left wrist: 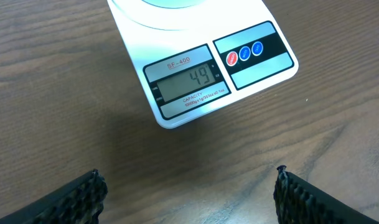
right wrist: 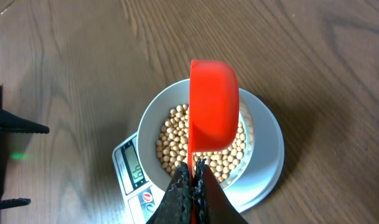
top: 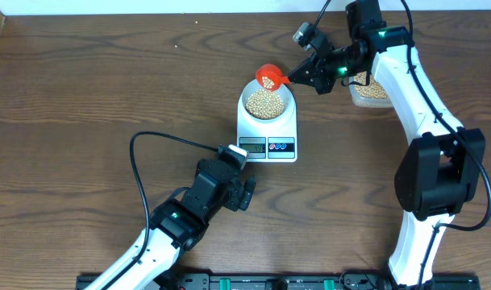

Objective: Scoop item into bowl and weigh 50g on scale

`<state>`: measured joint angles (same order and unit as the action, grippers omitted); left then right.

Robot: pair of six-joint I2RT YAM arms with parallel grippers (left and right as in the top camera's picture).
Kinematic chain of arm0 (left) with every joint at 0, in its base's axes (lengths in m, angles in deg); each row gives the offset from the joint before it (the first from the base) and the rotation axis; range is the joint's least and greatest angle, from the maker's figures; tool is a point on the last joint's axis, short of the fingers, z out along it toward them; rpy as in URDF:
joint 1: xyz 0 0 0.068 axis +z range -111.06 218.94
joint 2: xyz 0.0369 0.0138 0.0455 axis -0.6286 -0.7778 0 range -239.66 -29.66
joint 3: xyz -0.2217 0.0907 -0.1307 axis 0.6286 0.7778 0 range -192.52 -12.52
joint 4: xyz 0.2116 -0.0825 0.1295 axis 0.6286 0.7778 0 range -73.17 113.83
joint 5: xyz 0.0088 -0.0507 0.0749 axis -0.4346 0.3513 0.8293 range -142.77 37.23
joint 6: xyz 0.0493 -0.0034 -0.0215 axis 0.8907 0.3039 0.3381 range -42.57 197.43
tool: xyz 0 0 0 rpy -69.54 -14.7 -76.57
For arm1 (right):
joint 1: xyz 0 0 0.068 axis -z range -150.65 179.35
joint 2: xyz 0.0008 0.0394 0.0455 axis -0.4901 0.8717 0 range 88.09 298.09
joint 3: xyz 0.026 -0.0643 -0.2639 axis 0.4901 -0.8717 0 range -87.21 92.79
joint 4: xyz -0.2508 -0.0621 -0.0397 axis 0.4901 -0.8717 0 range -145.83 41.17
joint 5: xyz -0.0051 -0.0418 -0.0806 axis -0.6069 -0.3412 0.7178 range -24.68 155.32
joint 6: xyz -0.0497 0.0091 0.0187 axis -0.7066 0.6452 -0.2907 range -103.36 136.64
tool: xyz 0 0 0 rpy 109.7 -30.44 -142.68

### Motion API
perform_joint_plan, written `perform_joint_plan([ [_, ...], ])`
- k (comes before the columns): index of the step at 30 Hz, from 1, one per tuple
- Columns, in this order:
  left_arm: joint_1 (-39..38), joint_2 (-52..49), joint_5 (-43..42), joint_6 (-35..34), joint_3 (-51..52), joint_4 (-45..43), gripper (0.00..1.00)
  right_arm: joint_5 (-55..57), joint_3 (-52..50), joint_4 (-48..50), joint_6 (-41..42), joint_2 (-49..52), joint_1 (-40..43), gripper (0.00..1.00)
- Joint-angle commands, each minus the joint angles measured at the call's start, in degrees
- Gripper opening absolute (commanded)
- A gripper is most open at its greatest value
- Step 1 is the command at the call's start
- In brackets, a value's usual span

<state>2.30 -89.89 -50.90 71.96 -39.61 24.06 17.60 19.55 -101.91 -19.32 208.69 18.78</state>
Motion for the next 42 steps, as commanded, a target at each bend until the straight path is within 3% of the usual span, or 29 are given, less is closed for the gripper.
perform_joint_plan([
  [1, 0.0, 0.4, 1.1, 1.0, -1.2, 0.0, 0.89, -0.2, -0.3, 0.0, -2.5, 0.8, 0.0, 0.01],
  [42, 0.0, 0.4, 1.2, 1.0, -1.2, 0.0, 0.88, 0.7, -0.3, 1.0, -5.5, 0.8, 0.0, 0.01],
])
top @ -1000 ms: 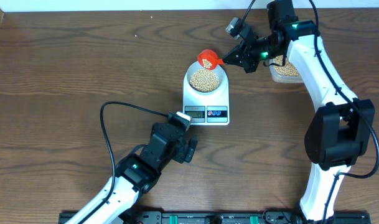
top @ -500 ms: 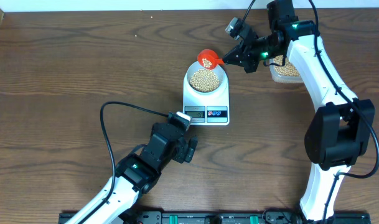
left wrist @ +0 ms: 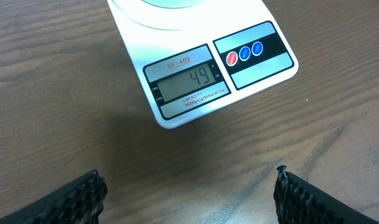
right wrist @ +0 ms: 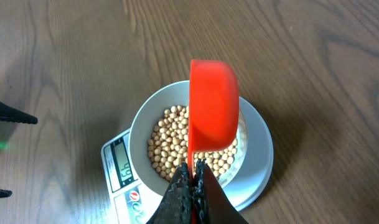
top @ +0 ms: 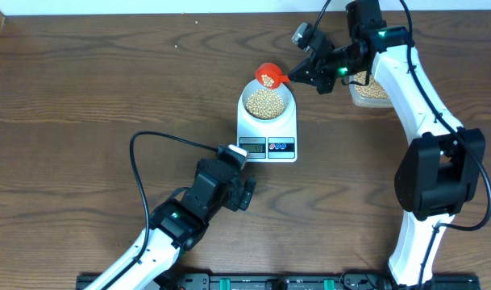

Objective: Scoop item into bowl and weigh 50g on scale

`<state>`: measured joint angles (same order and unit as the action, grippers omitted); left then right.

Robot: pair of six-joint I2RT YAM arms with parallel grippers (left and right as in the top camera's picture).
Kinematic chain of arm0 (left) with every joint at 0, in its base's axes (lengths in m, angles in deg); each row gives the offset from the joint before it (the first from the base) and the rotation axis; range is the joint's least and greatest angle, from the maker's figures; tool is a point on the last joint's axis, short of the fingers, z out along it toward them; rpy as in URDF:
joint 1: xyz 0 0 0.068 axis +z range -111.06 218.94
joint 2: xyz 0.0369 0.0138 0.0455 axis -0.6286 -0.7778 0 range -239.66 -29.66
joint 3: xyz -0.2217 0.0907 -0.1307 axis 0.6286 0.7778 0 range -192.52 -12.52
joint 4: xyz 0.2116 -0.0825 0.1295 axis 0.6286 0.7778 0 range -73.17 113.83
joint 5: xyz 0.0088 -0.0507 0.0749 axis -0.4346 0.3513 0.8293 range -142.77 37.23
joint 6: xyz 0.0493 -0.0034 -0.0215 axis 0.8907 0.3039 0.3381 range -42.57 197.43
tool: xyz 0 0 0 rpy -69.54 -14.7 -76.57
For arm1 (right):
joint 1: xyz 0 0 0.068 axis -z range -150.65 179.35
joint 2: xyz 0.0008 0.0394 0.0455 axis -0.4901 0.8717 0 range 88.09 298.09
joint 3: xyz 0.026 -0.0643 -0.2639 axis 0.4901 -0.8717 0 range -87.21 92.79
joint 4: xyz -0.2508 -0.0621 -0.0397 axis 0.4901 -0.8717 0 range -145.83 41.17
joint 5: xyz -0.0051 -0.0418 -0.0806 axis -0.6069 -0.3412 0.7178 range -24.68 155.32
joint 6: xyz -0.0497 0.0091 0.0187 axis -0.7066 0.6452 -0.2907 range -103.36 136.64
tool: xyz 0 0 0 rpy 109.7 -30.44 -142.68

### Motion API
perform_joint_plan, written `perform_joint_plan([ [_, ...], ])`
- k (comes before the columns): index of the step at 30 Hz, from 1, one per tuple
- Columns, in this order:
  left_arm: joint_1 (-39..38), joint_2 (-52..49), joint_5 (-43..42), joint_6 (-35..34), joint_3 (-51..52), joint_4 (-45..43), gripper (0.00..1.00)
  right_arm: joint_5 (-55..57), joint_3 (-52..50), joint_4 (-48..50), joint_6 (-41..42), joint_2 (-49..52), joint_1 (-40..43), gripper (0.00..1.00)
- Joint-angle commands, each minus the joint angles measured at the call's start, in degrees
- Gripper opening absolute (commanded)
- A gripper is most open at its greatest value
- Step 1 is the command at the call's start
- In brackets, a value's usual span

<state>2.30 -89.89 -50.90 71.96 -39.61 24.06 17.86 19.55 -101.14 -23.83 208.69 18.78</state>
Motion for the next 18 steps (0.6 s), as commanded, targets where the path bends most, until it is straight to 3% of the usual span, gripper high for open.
perform_joint_plan([
  [1, 0.0, 0.4, 1.2, 1.0, -1.2, 0.0, 0.88, 1.0, -0.3, 0.3, -1.0, 0.8, 0.0, 0.01],
  [18, 0.0, 0.4, 1.2, 1.0, -1.2, 0.0, 0.88, 4.1, -0.3, -0.4, -2.0, 0.8, -0.9, 0.01],
])
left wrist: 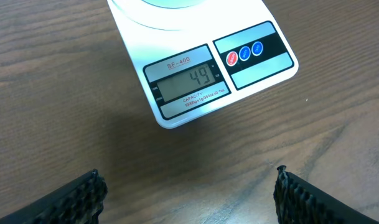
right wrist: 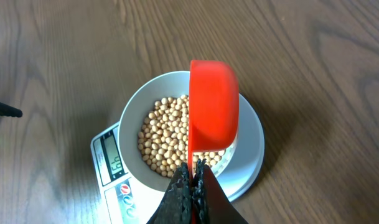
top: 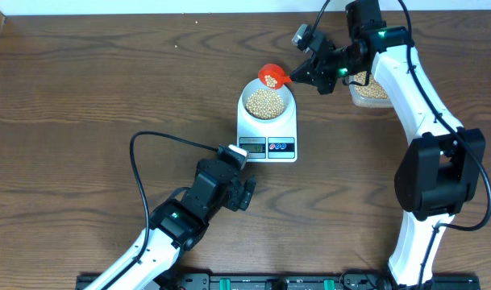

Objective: Scoop item into bowl and weigh 50g on scale

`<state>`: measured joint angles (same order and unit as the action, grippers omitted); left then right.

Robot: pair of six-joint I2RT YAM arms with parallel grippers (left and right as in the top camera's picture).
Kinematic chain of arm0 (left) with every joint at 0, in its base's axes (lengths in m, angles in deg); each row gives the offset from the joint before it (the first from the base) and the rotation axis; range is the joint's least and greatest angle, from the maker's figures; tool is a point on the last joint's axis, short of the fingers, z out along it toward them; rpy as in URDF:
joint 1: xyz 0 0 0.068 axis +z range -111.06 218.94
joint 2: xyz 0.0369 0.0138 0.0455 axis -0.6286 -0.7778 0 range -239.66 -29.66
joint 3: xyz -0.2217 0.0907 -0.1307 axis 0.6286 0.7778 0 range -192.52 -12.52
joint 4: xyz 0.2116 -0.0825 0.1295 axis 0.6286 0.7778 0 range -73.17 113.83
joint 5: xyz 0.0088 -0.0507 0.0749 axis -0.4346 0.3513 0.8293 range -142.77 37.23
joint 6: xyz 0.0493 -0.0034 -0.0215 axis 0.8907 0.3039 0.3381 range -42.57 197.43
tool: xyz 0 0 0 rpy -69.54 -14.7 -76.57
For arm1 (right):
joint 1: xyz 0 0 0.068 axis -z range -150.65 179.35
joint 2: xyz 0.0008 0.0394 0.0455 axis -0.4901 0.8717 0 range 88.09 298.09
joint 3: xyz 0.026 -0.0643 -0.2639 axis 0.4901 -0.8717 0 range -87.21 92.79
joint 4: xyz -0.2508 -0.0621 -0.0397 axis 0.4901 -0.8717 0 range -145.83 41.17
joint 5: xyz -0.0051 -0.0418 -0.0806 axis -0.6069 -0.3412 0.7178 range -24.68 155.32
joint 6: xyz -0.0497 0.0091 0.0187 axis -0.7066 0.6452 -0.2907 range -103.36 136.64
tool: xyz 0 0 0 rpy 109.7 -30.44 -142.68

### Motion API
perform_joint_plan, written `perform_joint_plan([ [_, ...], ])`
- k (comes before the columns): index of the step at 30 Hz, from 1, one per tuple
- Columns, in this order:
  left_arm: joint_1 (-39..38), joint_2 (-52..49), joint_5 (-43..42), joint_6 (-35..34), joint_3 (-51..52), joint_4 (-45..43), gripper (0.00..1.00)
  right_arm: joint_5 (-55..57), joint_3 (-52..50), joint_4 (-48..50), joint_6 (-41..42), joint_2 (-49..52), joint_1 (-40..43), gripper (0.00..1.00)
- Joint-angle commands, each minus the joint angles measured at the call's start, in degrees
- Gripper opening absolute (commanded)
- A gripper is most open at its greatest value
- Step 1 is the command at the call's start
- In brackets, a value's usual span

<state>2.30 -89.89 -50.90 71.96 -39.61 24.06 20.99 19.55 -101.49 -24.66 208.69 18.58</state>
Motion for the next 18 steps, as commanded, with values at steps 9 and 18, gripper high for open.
perform_joint_plan([
  [9, 0.0, 0.4, 1.2, 1.0, -1.2, 0.0, 0.88, 1.3, -0.3, 0.7, -1.2, 0.8, -1.0, 0.01],
  [18, 0.0, 0.4, 1.2, 1.0, -1.2, 0.0, 0.88, -0.5, -0.3, 1.0, -1.2, 0.8, -1.4, 0.01],
])
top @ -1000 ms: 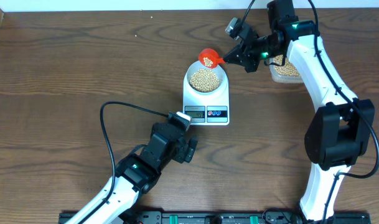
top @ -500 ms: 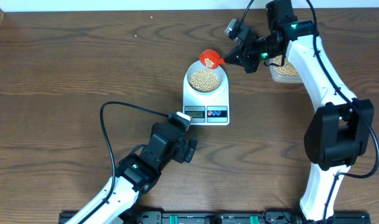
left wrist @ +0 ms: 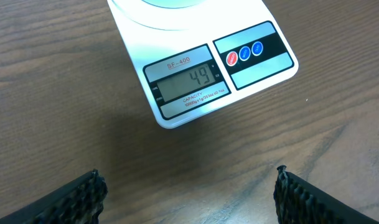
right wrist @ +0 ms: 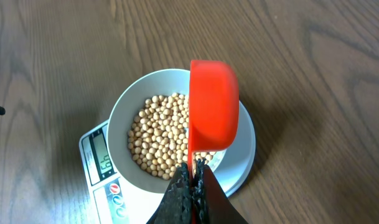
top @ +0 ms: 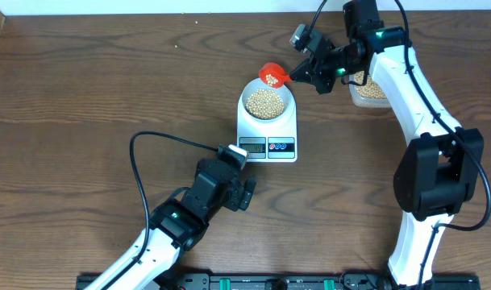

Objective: Scoop item into bowl and weigh 50g on scale

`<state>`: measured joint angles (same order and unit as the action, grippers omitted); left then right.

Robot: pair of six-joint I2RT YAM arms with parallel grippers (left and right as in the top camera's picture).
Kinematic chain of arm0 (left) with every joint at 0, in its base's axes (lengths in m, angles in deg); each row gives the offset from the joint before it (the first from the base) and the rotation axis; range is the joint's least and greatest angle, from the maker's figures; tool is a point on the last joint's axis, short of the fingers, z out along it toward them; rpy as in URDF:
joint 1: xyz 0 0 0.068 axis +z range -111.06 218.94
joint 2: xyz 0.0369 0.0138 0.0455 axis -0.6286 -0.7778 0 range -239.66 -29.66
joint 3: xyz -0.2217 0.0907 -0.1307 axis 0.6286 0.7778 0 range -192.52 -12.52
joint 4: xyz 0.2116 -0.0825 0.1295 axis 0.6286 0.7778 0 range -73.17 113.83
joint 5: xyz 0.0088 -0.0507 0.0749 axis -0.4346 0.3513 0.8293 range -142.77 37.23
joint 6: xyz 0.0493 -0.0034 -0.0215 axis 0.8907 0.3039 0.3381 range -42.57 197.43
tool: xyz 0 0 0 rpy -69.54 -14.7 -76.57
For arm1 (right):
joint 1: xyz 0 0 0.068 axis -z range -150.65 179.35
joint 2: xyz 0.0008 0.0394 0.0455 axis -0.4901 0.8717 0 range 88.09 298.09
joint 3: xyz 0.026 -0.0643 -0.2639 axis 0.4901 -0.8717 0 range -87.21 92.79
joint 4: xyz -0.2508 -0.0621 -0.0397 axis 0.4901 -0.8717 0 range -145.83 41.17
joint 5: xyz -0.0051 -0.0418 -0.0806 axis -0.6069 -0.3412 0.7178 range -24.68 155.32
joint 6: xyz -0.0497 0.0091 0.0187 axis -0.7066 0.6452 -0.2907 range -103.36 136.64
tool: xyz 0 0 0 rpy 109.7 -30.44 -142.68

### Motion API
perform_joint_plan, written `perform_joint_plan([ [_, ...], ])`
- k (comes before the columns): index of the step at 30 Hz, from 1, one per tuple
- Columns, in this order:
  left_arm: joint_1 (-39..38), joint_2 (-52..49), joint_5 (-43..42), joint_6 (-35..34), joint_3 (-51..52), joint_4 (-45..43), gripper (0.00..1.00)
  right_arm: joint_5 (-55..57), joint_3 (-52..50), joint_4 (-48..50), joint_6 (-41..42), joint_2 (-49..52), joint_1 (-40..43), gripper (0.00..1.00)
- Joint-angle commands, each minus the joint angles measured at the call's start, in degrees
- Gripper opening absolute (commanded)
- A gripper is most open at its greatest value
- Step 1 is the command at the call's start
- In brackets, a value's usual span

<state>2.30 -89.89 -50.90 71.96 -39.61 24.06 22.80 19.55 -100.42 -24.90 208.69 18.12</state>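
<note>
A white scale point(top: 267, 133) carries a white bowl point(top: 267, 101) full of soybeans point(right wrist: 158, 134); its display point(left wrist: 189, 83) reads 49. My right gripper point(top: 303, 75) is shut on the handle of a red scoop point(top: 270, 76) holding a few beans, held tilted above the bowl's far rim. In the right wrist view the scoop point(right wrist: 213, 106) hangs over the bowl point(right wrist: 117, 118). My left gripper point(left wrist: 189, 196) stands open over bare wood just in front of the scale point(left wrist: 257, 59).
A clear container of soybeans point(top: 369, 90) sits at the back right, partly behind the right arm. A black cable point(top: 160, 141) loops from the left arm across the table left of the scale.
The right gripper with the scoop has lifted slightly up and back from the bowl. The scale still reads 49 and the left arm has not moved.
The scoop was held tilted over the bowl with the scale at 49. At each later moment it stood a little higher and farther toward the bowl's far rim. The reading stayed at 49 and the left gripper stayed open before the scale.
</note>
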Motion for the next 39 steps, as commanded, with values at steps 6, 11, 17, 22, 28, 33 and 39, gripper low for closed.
perform_joint_plan([
  [6, 0.0, 0.4, 1.2, 1.0, -1.2, 0.0, 0.88, -6.1, -0.3, -0.5, -0.3, 0.8, -0.9, 0.01],
  [11, 0.0, 0.4, 1.2, 1.0, -1.2, 0.0, 0.88, -6.1, -0.3, -0.5, 0.8, 0.8, -0.9, 0.01],
  [17, 0.0, 0.4, 1.2, 1.0, -1.2, 0.0, 0.88, -6.1, -0.3, -0.5, 0.8, 0.8, -0.9, 0.01],
  [22, 0.0, 0.4, 1.2, 1.0, -1.2, 0.0, 0.89, -6.7, -0.3, -0.5, 0.8, 0.8, -0.9, 0.01],
  [28, 0.0, 0.4, 1.1, 1.0, -1.2, 0.0, 0.88, -7.6, -0.3, -0.5, 0.8, 0.8, -0.9, 0.01],
  [33, 0.0, 0.4, 1.2, 1.0, -1.2, 0.0, 0.88, -7.6, -0.3, -0.5, 0.8, 0.8, -0.8, 0.01],
  [39, 0.0, 0.4, 1.2, 1.0, -1.2, 0.0, 0.89, -7.5, -0.3, -0.5, 0.8, 0.8, -0.8, 0.01],
])
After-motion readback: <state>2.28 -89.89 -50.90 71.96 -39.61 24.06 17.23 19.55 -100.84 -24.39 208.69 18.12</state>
